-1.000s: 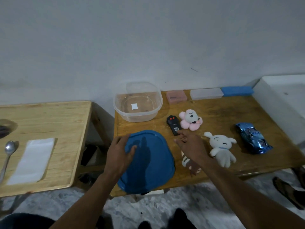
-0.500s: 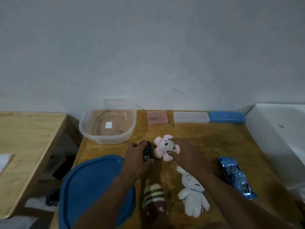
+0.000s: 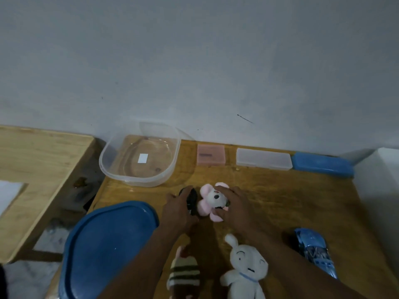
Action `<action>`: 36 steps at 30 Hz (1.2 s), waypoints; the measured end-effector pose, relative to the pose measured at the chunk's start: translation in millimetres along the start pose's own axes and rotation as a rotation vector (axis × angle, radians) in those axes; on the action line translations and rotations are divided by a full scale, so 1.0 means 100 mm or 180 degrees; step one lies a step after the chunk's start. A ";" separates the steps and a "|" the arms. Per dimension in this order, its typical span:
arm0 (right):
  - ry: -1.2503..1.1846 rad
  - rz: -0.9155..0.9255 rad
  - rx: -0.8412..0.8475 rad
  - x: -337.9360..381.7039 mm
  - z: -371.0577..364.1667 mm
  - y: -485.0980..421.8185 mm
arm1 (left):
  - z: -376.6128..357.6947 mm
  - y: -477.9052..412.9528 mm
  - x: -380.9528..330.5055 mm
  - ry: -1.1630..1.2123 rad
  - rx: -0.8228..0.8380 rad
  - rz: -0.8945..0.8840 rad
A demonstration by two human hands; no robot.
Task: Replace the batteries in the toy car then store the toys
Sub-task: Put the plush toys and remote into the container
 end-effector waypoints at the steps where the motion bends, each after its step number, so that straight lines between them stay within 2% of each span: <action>1: -0.0001 -0.0010 -0.0005 -0.02 -0.01 -0.01 | -0.01 -0.02 0.01 0.0076 0.0005 0.0035; 13: -0.0053 0.0039 -0.0046 0.00 0.02 0.00 | 0.02 -0.02 -0.04 0.0447 -0.0146 -0.0028; 21: -0.0244 0.0108 -0.0305 0.19 0.27 0.07 | 0.26 0.19 -0.14 0.0849 -0.0307 -0.0456; 27: -0.0219 0.0278 -0.0530 0.65 0.52 0.01 | 0.76 0.22 -0.21 0.1136 -0.0273 -0.0891; 36: -0.0020 0.0501 -0.0948 1.78 0.46 -0.21 | 1.83 0.12 0.09 0.1001 -0.0593 -0.1315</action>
Point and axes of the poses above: each hand's wrist, its own y-axis away from the middle knuckle, its own z-axis out of the back of the hand, x = y × z, the point moved 6 cm from there along -y, towards the middle knuckle, and after that the axes turned 2 degrees about y, right-handed, at the moved point
